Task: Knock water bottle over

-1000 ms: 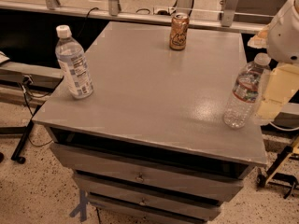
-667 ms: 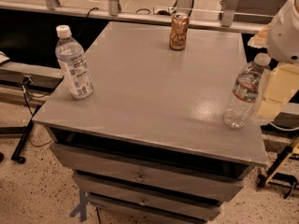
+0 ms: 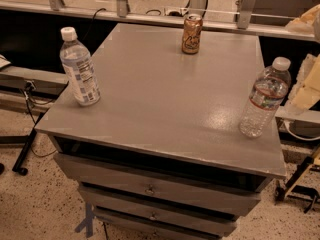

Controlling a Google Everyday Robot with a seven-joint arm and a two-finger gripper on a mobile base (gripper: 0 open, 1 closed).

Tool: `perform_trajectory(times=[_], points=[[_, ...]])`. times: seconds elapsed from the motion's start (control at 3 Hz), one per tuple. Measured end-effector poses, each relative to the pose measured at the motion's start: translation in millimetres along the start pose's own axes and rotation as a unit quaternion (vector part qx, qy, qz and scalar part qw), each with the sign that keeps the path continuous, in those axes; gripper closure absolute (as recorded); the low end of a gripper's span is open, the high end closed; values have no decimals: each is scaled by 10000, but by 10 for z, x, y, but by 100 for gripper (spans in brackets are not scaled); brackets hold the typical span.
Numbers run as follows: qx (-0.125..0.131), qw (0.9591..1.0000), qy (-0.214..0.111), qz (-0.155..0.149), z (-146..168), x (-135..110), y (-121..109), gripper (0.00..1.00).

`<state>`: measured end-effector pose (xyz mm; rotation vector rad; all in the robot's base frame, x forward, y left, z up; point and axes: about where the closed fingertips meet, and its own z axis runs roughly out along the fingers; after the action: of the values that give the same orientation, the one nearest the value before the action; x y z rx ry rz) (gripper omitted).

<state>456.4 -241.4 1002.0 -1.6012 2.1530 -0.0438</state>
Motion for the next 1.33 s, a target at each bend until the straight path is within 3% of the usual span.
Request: perform_trajectory(times=[0.33, 0.67, 1.0, 1.33], points=[[-7, 9972, -590, 459, 68, 301, -120, 0], [-91, 9903, -1123, 807, 241, 487, -122, 0], [-207, 9792, -1733, 1031, 448, 579, -90, 0], [-322, 9665, -2326, 1034, 679, 465, -100, 0]])
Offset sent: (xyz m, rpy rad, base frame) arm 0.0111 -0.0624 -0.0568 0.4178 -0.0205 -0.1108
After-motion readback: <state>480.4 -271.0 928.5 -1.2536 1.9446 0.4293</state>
